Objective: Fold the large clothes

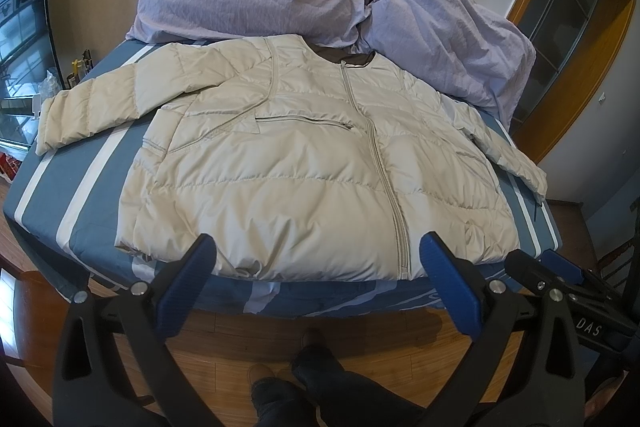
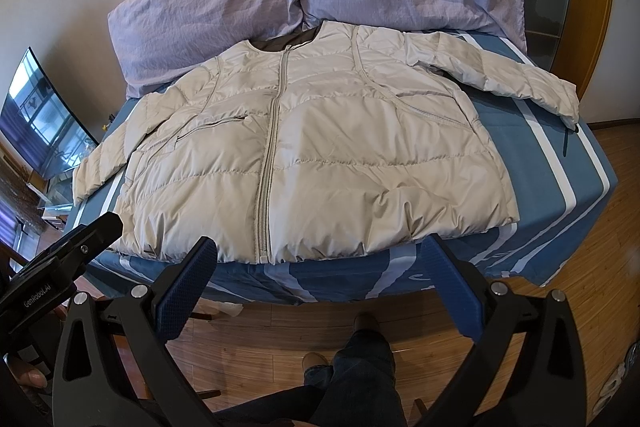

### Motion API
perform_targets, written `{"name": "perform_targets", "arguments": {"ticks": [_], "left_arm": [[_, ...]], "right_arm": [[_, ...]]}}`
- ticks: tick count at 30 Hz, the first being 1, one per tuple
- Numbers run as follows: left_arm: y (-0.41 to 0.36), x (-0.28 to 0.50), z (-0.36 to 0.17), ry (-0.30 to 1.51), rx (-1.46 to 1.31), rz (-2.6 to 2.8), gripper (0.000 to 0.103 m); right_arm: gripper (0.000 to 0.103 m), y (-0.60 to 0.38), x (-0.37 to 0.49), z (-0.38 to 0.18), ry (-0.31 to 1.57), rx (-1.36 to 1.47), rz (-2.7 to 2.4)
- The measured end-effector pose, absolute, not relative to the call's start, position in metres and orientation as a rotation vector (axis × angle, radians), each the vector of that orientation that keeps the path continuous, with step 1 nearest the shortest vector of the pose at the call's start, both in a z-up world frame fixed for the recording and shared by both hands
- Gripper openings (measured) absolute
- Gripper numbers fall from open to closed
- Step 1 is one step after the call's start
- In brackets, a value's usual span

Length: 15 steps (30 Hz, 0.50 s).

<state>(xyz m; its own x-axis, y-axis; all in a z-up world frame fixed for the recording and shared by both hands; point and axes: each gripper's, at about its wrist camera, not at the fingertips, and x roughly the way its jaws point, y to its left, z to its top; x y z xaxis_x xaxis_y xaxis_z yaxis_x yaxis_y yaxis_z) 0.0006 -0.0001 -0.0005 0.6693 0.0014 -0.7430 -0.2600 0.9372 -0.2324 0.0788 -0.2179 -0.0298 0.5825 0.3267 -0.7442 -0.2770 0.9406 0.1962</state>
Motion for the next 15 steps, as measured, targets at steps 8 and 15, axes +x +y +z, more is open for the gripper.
{"name": "perform_targets", "arguments": {"ticks": [8,15], "left_arm": [[-0.0001,0.0007,-0.0005,0.829,-0.335,0.151,0.101],[0.0,0.0008,-0.0006,0.831,-0.335,0.151,0.101]], "right_arm": [[0.102,-0.2171,0.0795,-0.0299,0.882,0.062,0.354],[0.102,-0.2161,0.0791,-0.0285,0.886,0.063,0.353]]}}
